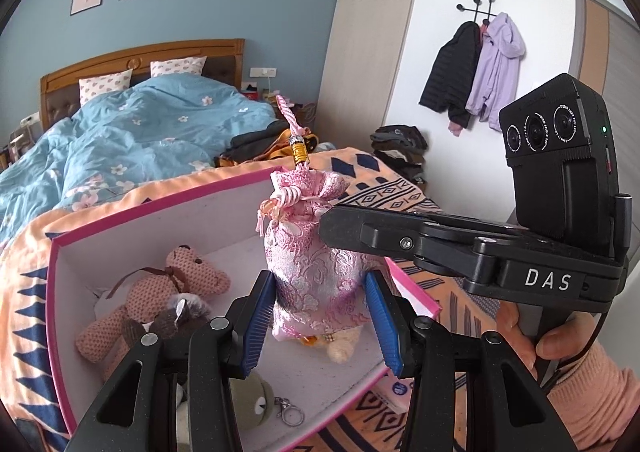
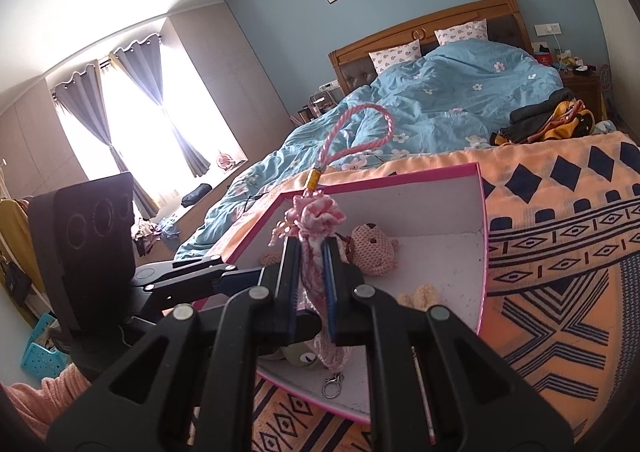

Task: Organize objects
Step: 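Lower the pouch into the box and open the right gripper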

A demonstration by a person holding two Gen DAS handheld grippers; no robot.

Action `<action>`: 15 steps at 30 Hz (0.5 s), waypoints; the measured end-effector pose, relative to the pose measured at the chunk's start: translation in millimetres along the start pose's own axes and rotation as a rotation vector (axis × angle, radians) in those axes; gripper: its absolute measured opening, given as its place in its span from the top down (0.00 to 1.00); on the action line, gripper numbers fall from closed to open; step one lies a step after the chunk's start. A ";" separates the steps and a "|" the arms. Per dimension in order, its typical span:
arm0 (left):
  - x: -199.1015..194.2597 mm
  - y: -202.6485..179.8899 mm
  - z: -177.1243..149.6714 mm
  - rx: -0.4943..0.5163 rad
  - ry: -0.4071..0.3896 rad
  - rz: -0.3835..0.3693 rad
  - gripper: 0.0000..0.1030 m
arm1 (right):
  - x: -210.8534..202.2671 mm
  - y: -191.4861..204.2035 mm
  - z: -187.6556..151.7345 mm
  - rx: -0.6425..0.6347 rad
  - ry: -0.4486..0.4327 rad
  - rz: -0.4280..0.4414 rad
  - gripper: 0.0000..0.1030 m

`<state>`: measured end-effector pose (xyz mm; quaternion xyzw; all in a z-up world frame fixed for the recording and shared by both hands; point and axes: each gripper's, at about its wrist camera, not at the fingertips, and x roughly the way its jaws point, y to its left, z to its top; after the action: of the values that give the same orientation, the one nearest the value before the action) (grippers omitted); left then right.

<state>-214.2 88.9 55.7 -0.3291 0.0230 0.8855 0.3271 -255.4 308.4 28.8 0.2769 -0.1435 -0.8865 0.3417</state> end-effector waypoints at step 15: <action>30.2 11.8 -8.6 -0.026 0.083 0.125 0.54 | 36.5 -44.0 -11.1 0.078 0.123 -0.187 0.71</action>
<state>-233.6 94.4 28.9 -0.3678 0.0455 0.8900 0.2655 -294.4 314.5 -14.0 0.3562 -0.1303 -0.8896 0.2546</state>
